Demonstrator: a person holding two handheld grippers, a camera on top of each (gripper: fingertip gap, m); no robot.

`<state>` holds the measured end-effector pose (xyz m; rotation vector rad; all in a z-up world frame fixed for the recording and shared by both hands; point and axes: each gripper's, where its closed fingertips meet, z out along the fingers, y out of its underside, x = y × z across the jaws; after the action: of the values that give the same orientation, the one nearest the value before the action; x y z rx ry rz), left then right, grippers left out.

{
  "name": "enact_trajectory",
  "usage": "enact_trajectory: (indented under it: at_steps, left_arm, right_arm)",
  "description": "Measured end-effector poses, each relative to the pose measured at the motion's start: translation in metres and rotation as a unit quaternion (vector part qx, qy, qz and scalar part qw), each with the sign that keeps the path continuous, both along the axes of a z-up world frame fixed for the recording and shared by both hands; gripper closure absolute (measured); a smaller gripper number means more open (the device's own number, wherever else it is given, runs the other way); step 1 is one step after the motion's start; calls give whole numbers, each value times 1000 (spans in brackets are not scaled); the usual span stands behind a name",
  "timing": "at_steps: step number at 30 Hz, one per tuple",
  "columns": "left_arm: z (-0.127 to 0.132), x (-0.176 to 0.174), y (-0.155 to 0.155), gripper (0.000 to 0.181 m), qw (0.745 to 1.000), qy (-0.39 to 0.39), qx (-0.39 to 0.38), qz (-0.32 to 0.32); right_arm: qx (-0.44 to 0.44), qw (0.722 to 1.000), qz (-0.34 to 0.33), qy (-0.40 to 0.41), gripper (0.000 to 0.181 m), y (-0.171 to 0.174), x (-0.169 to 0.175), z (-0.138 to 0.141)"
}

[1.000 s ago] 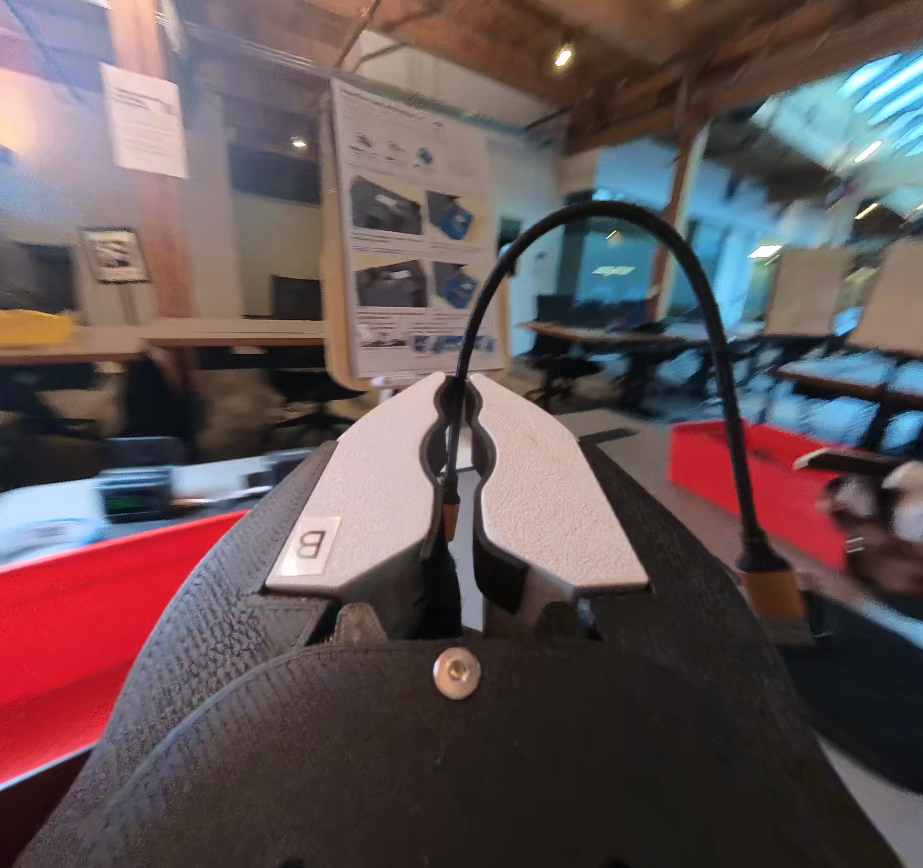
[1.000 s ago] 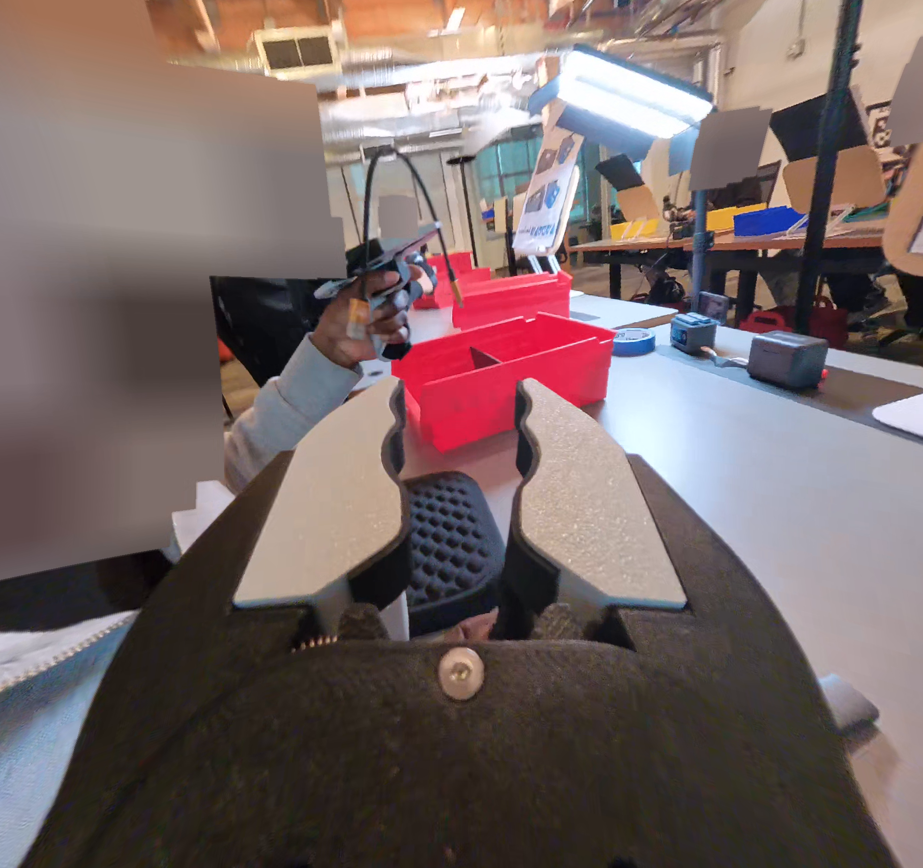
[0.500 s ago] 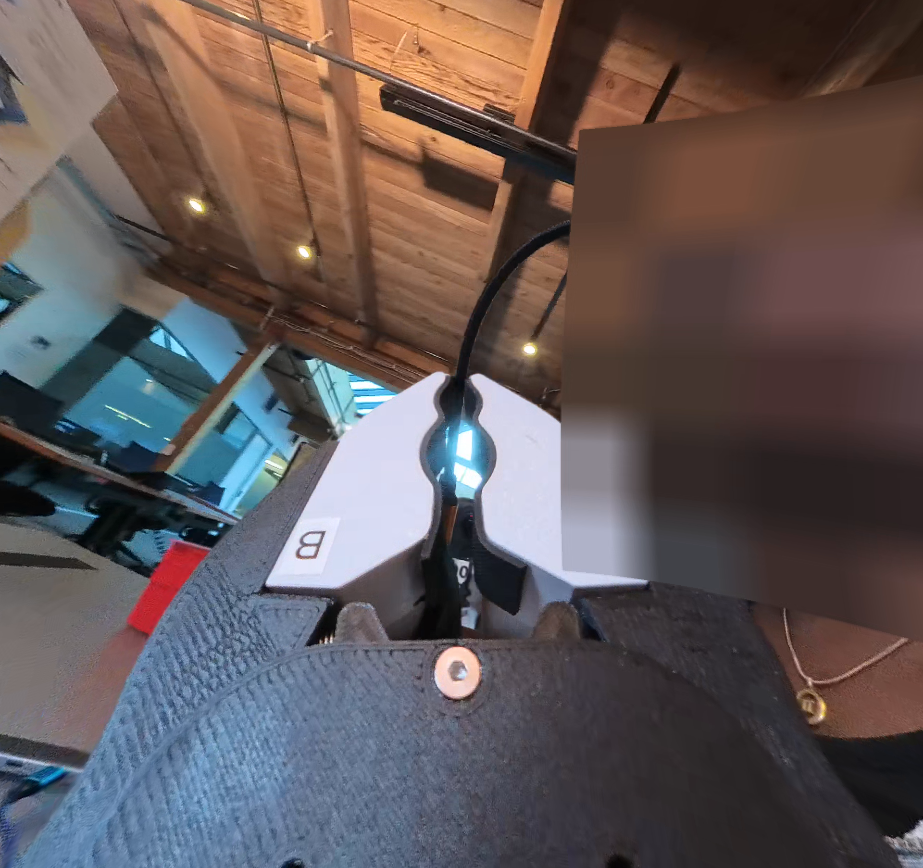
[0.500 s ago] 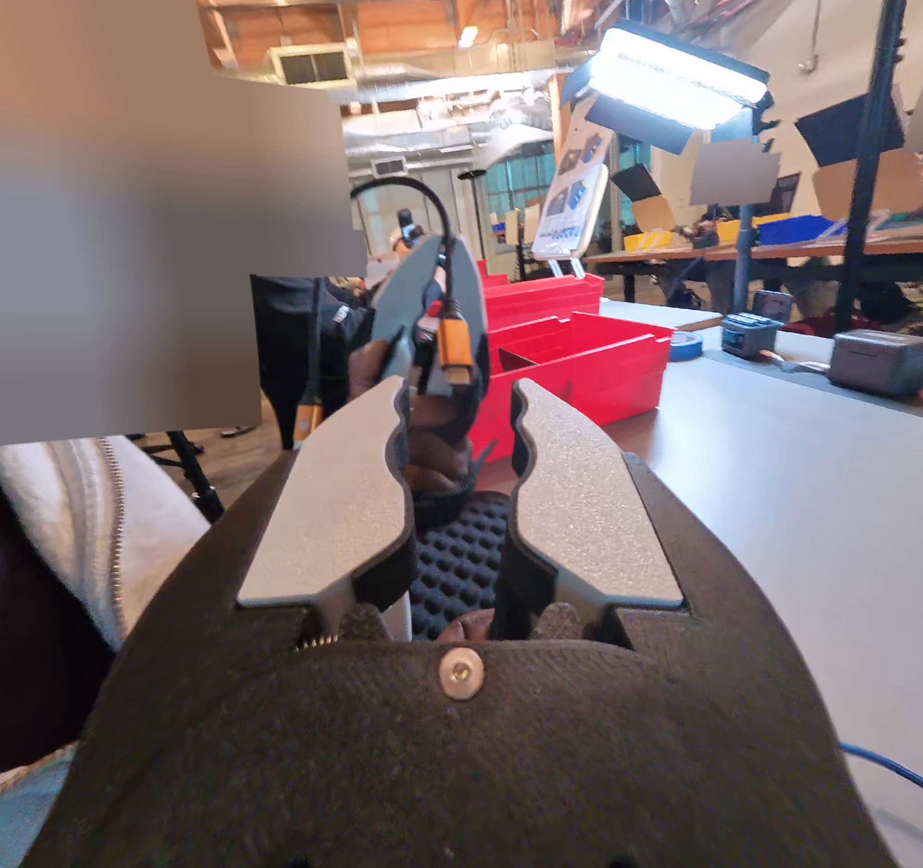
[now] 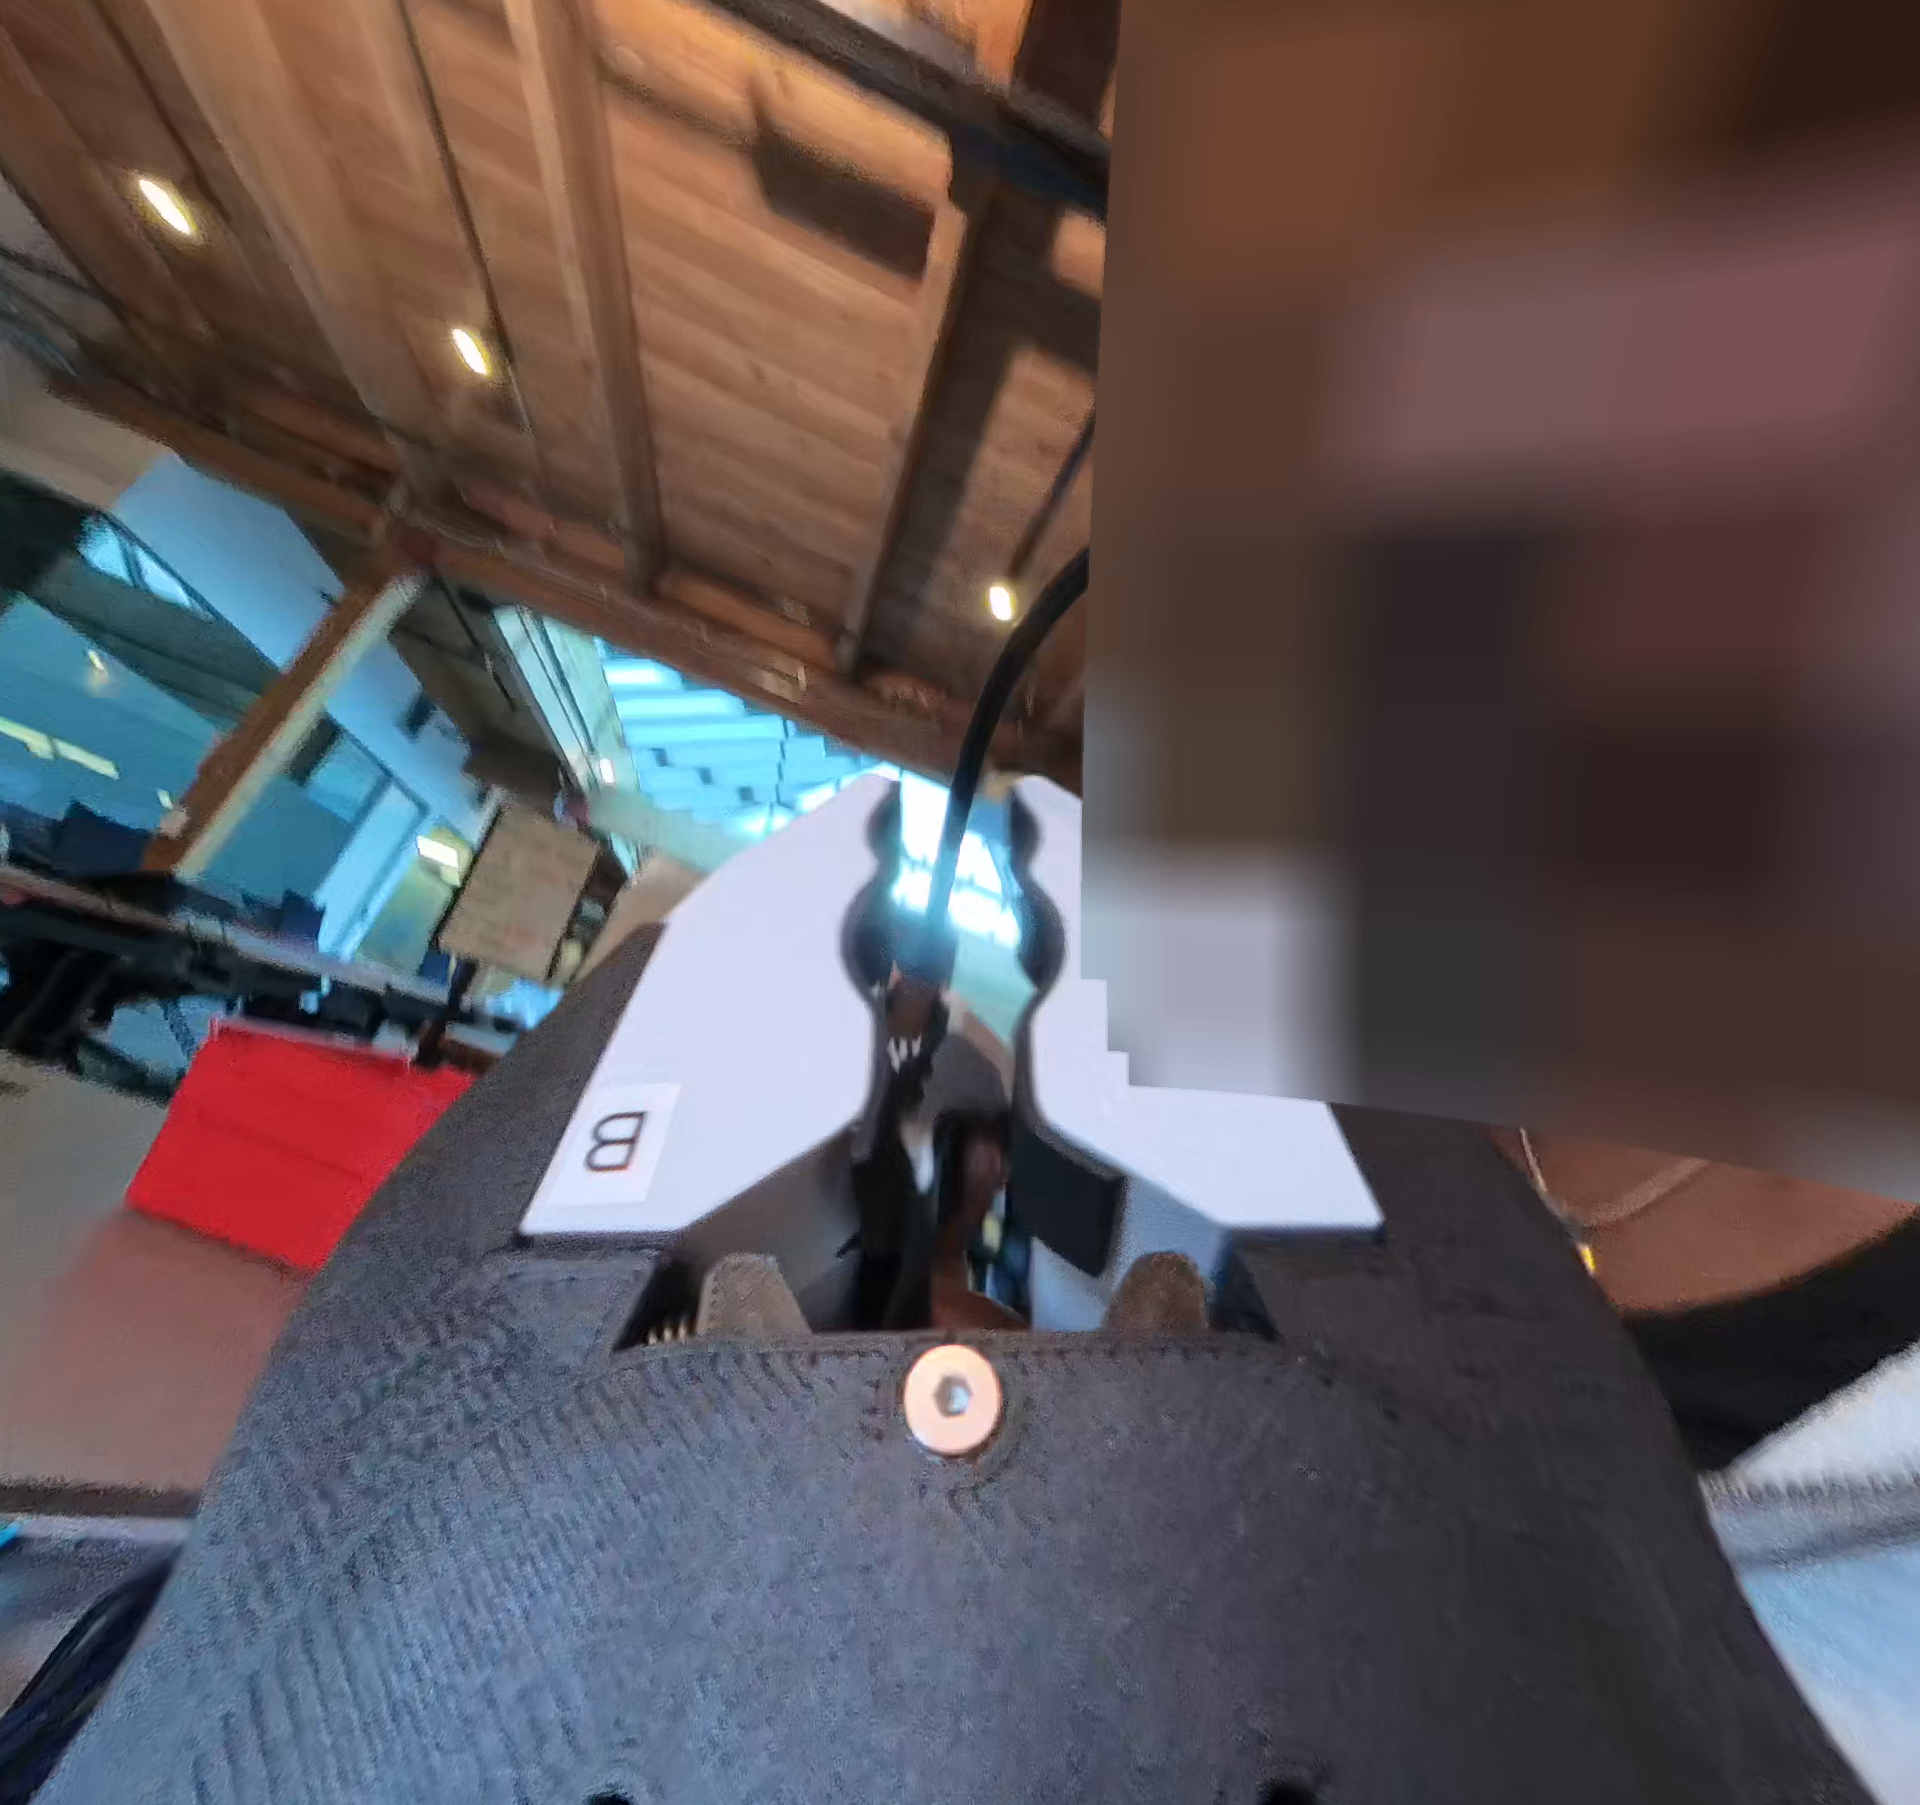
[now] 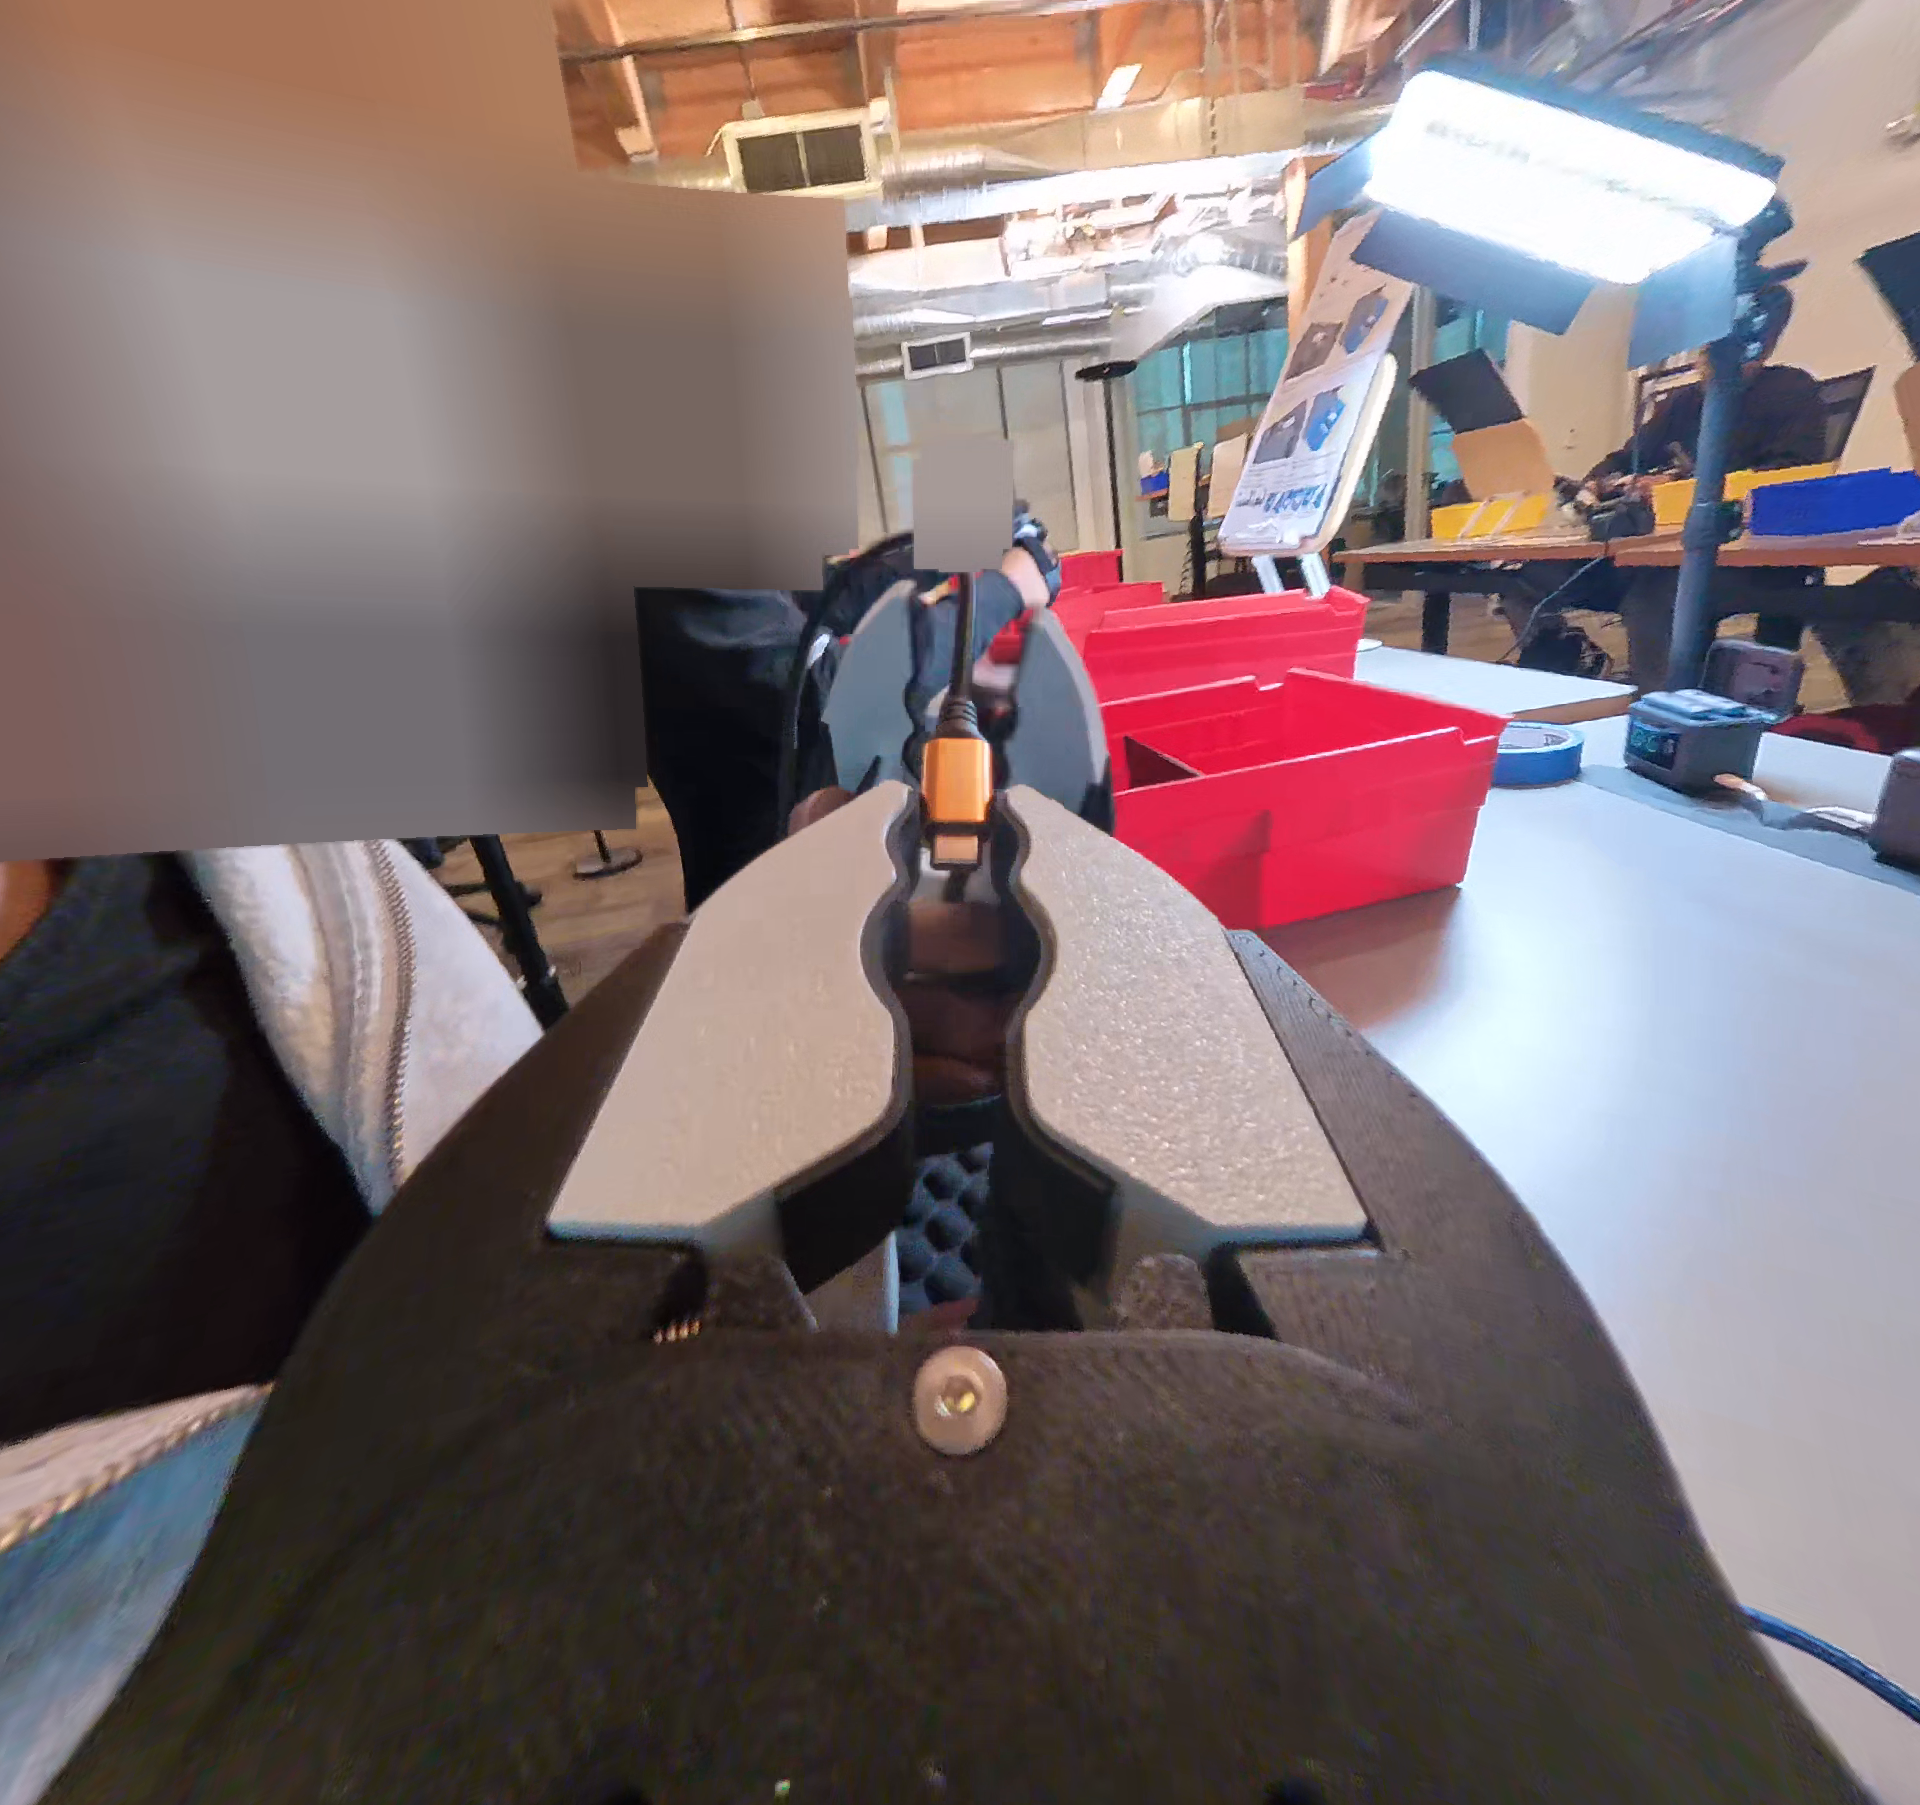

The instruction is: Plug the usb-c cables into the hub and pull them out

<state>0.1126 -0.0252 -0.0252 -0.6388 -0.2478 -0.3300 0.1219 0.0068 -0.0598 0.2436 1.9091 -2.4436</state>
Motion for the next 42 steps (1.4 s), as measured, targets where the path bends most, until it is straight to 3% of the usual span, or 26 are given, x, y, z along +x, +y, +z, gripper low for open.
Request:
enact_trajectory:
  at_steps: [1,7,12,16,19,28,42]
  left_arm:
    - [-6,4,8,150,999,16,-43,-13]
    - [-30,26,36,148,965,123,-231,26]
    - [-41,30,41,157,945,142,-293,29]
    - [-48,27,41,157,940,135,-313,29]
    - [-48,28,40,168,937,140,-318,28]
    - [-41,26,36,169,946,145,-287,50]
    - [-48,26,40,167,933,153,-319,61]
  right_arm:
    - [9,1000,12,2,170,0,3,-1]
    - [60,996,67,-11,170,-3,14,-14]
    - [91,993,70,11,170,-6,19,-19]
    - [98,993,63,18,170,-6,18,-20]
    - [102,993,62,19,170,-6,18,-21]
    - [75,996,44,16,164,0,12,-11]
    - [82,995,59,18,170,2,14,-16]
